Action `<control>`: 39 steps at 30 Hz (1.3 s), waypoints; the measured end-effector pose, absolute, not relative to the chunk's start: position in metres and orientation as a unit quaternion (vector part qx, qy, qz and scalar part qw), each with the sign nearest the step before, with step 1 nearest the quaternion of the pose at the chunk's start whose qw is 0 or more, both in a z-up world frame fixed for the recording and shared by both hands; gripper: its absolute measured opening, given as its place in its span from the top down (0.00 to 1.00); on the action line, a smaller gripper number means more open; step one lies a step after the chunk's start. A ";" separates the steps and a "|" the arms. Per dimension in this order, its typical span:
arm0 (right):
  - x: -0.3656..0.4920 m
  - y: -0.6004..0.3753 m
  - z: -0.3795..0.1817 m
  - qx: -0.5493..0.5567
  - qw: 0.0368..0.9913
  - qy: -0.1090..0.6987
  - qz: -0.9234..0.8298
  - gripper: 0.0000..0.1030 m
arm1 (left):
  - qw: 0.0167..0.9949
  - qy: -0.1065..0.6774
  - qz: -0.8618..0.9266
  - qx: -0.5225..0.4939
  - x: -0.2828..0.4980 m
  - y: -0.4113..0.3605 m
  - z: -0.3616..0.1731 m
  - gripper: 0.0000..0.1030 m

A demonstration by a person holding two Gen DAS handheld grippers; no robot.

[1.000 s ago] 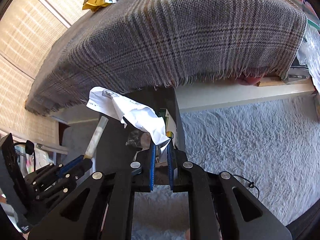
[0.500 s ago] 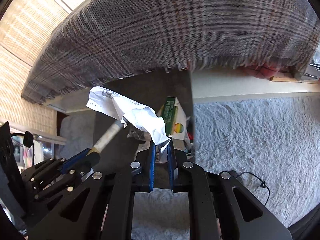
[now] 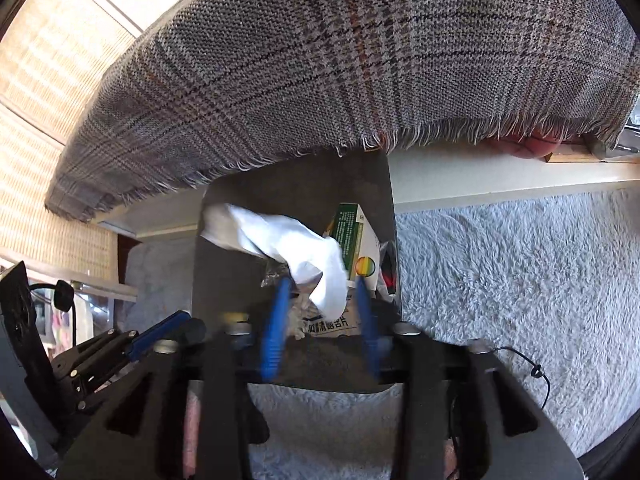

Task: Collect trash
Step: 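Carry the tube and paper over the bin and open both tools, then grasp the yellow crumpled envelope with the left tool while the right tool grasps the blue-white wrapper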

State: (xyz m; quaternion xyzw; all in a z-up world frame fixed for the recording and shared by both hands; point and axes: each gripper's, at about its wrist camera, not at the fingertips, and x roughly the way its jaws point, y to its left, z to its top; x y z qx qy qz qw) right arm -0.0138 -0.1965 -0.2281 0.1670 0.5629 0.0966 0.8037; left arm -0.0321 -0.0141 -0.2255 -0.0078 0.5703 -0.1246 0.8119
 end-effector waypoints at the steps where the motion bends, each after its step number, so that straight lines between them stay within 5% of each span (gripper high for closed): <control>1: -0.014 -0.196 -0.227 0.166 0.805 0.562 0.096 0.54 | 0.813 0.569 -0.123 -0.008 -0.032 -0.014 -0.225 0.80; 4: -0.014 -0.197 -0.224 0.162 0.809 0.557 0.089 0.45 | 0.814 0.568 -0.117 -0.006 -0.034 -0.012 -0.224 0.66; 6: -0.015 -0.200 -0.222 0.159 0.813 0.554 0.080 0.26 | 0.817 0.566 -0.112 -0.002 -0.035 -0.010 -0.223 0.44; 8: -0.015 -0.201 -0.219 0.153 0.818 0.550 0.069 0.15 | 0.820 0.562 -0.109 0.003 -0.036 -0.006 -0.220 0.35; 11: -0.015 -0.205 -0.217 0.153 0.821 0.546 0.066 0.10 | 0.825 0.556 -0.101 0.009 -0.037 -0.004 -0.217 0.21; 21: -0.006 -0.209 -0.188 0.153 0.837 0.521 0.067 0.03 | 0.852 0.515 -0.092 -0.004 -0.024 0.007 -0.170 0.10; 39: 0.106 -0.222 -0.065 0.130 0.885 0.441 0.076 0.03 | 0.897 0.438 -0.056 0.004 0.079 0.041 -0.059 0.09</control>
